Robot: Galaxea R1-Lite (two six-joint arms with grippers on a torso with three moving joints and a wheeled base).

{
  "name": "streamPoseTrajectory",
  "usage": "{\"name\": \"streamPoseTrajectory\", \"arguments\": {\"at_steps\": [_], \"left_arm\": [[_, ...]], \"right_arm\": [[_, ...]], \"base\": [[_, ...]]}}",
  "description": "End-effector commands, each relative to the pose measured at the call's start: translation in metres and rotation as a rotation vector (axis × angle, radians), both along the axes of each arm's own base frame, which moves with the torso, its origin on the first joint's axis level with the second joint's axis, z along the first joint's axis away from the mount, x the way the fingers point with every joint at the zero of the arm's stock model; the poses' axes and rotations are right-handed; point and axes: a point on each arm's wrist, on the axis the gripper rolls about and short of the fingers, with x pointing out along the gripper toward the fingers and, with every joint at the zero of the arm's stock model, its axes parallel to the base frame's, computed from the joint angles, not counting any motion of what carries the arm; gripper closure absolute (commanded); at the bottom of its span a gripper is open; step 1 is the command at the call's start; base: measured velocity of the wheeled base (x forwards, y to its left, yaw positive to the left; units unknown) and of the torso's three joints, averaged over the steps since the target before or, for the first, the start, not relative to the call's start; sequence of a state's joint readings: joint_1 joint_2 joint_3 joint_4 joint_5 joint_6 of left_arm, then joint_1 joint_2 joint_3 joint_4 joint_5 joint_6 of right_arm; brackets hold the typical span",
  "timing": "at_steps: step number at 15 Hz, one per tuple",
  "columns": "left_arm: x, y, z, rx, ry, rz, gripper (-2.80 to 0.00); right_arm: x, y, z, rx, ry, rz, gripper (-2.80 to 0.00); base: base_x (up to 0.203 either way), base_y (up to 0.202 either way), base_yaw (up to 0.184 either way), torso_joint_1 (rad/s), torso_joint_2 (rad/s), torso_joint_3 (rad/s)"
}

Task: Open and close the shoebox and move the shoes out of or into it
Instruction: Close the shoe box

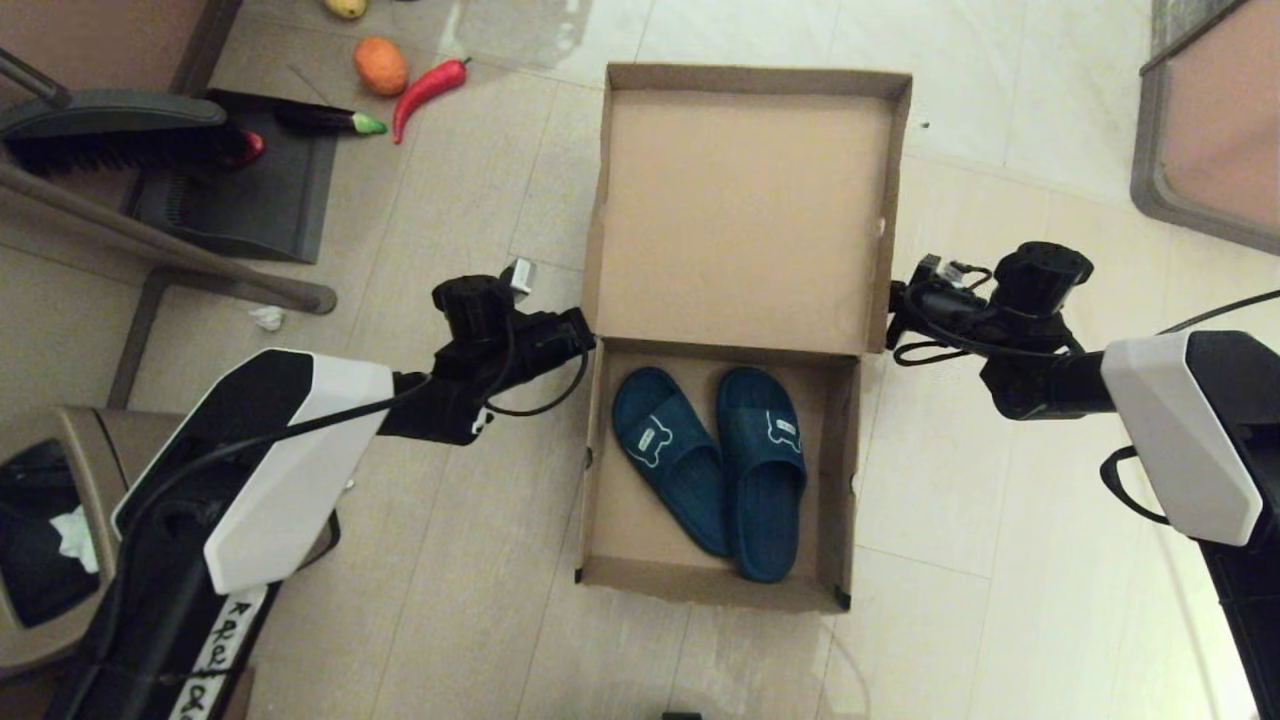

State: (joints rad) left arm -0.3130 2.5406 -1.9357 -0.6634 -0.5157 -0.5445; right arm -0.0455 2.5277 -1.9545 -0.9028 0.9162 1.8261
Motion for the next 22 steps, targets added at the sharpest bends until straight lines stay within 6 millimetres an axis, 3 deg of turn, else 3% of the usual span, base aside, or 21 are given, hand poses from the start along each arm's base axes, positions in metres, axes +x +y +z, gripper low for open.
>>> {"name": "streamPoseTrajectory", "arguments": {"at_steps": [1, 5, 9, 13, 22], "left_arm": [[-0.002, -0.005, 0.003, -0.005, -0.006, -0.012, 0.00], [-0.006, -0.007, 0.012, -0.010, -0.022, -0.017, 0.00], [-0.009, -0.013, 0.016, -0.012, -0.027, -0.031, 0.00], [-0.010, -0.013, 0.017, -0.013, -0.030, -0.029, 0.00], [-0.019, -0.009, 0.038, -0.014, -0.034, -0.026, 0.00]], "right_arm": [[-0.001, -0.003, 0.002, -0.002, -0.015, 0.027, 0.00], [-0.007, -0.005, 0.014, 0.029, -0.055, 0.085, 0.00], [-0.018, -0.004, 0.038, 0.008, -0.097, 0.155, 0.00], [-0.025, -0.022, 0.046, -0.029, -0.151, 0.165, 0.00], [-0.038, -0.034, 0.070, -0.046, -0.229, 0.152, 0.00]], "base": [[0.000, 0.000, 0.000, 0.000, 0.00, 0.000], [0.000, 0.000, 0.000, 0.000, 0.00, 0.000], [0.000, 0.000, 0.000, 0.000, 0.00, 0.000], [0.000, 0.000, 0.000, 0.000, 0.00, 0.000], [0.000, 0.000, 0.000, 0.000, 0.00, 0.000]]}}
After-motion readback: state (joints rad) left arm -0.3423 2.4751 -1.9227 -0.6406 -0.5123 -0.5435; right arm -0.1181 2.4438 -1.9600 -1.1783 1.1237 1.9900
